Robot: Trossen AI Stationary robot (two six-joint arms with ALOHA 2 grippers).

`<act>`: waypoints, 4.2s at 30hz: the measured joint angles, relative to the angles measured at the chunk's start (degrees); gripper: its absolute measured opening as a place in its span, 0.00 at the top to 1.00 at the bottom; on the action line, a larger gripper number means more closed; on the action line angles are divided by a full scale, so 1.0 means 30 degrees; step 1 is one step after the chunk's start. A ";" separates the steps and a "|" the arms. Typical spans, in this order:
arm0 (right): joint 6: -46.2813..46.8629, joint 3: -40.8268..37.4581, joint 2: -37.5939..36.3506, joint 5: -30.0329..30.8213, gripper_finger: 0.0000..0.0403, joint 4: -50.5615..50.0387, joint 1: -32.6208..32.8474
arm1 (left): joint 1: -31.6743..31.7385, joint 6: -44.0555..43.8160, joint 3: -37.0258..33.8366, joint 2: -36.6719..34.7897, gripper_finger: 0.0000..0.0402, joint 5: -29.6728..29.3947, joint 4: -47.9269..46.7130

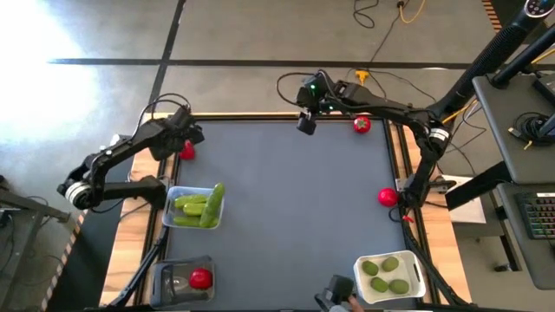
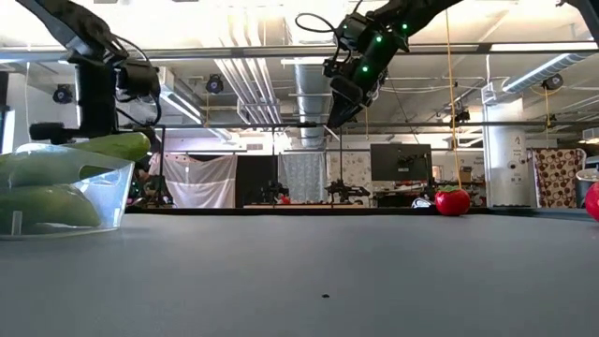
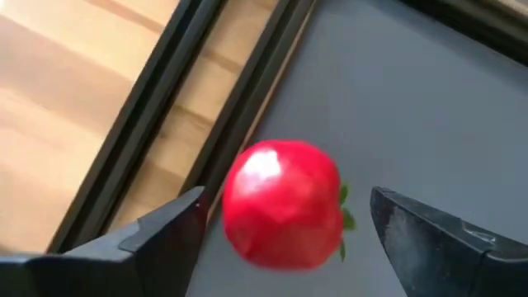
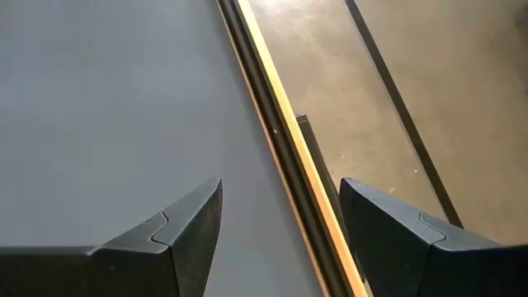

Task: Sort produce into baskets
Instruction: Put the top left tomato into the black bin

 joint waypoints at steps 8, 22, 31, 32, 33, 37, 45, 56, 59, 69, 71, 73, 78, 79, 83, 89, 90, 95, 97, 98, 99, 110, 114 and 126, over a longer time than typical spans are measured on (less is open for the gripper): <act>0.1207 0.0000 0.0051 0.0000 0.41 -0.0125 0.0028 | 0.1330 0.0454 0.0034 0.2168 0.21 0.1656 0.0722; 0.2479 0.0007 0.0051 -0.0003 0.41 -0.0219 0.0130 | 0.1525 0.2096 0.0229 0.6764 0.26 0.2232 0.0906; 0.4137 0.0007 0.0051 -0.0948 0.41 -0.0233 0.0173 | 0.1353 0.4129 0.0544 0.7056 0.40 0.2185 0.0231; 0.4181 0.0007 0.0051 -0.0941 0.41 -0.0233 0.0209 | 0.1320 0.4625 0.0568 0.7059 0.40 0.2239 0.0099; 0.4241 0.0007 0.0051 -0.0947 0.41 -0.0233 0.0253 | 0.1264 0.5142 0.0559 0.7068 0.40 0.2258 -0.0023; 0.4781 0.0007 0.0051 -0.0935 0.41 -0.0227 0.0468 | 0.0962 0.6380 0.0510 0.7068 0.38 0.1993 -0.0429; 0.7643 0.0171 -0.0432 -0.0924 0.41 -0.1339 0.1162 | -0.2029 0.6546 0.0492 0.5927 0.40 0.0575 -0.0914; 1.2315 0.0708 -0.0780 -0.0387 0.41 -0.2346 0.3987 | -0.6702 0.8664 0.4333 0.1787 0.40 -0.2725 -0.0171; 1.2534 0.0588 -0.0780 0.0315 0.41 -0.2448 0.5166 | -0.7831 0.9071 0.6195 0.0745 0.40 -0.2766 -0.0090; 1.2689 0.0466 -0.0772 0.1457 0.41 -0.3043 0.8065 | -1.6267 0.7766 0.8138 -0.1806 0.40 -0.2641 -0.2597; 1.2796 0.0424 -0.0772 0.1450 0.41 -0.3521 0.8784 | -1.9195 0.7225 0.8138 -0.2323 0.40 -0.2510 -0.2757; 1.3081 0.0329 -0.0772 0.1450 0.41 -0.4120 0.9653 | -2.2035 0.5155 0.8131 -0.2723 0.40 -0.2362 -0.2888; 1.3932 -0.0062 -0.0765 0.2198 0.41 -0.5493 1.2503 | -2.8257 -0.2540 0.8167 -0.2978 0.40 -0.0990 -0.4354; 1.4098 -0.0223 -0.0765 0.2565 0.41 -0.5529 1.3132 | -2.9305 -0.3999 0.8167 -0.2828 0.40 -0.0619 -0.4819; 1.4614 -0.0876 -0.0758 0.3838 0.41 -0.5298 1.5322 | -3.2964 -0.8968 0.8138 -0.2100 0.40 -0.0165 -0.5569; 1.9269 -0.1867 -0.0743 0.4283 0.41 -0.4960 1.8179 | -3.5904 -1.2602 0.8095 -0.0019 0.40 0.1595 -0.5547; 2.0053 -0.2035 -0.0743 0.4436 0.41 -0.4762 1.8709 | -3.6137 -1.2688 0.8060 0.0465 0.39 0.2156 -0.5575; 2.3652 -0.2990 -0.0743 0.6098 0.41 -0.3921 2.0770 | -3.6428 -1.2220 0.7996 0.2845 0.38 0.3890 -0.5382; 2.4697 -0.3272 -0.0743 0.6305 0.41 -0.3903 2.1041 | -3.6504 -1.1548 0.8102 0.3819 0.39 0.4095 -0.5283; 2.5176 -0.3415 -0.0743 0.6309 0.41 -0.3912 2.1055 | -3.6574 -1.1119 0.8178 0.4257 0.39 0.4293 -0.5163; 2.5666 -0.3554 -0.0743 0.6343 0.41 -0.3911 2.1037 | -3.6679 -1.0847 0.8303 0.4688 0.39 0.4466 -0.5032; 2.9709 -0.4520 -0.0743 0.6503 0.41 -0.2048 1.9711 | -3.9223 -0.9188 0.9986 0.9215 0.39 0.6407 -0.4942; 2.9743 -0.4532 -0.0743 0.6452 0.41 -0.1112 1.9706 | -3.9834 -0.8704 1.0350 1.0484 0.39 0.6421 -0.4990; 3.0551 -0.4532 -0.0743 0.7388 0.41 -0.0327 1.9700 | -4.0925 -0.8808 0.9232 1.1275 0.39 0.7448 -0.4900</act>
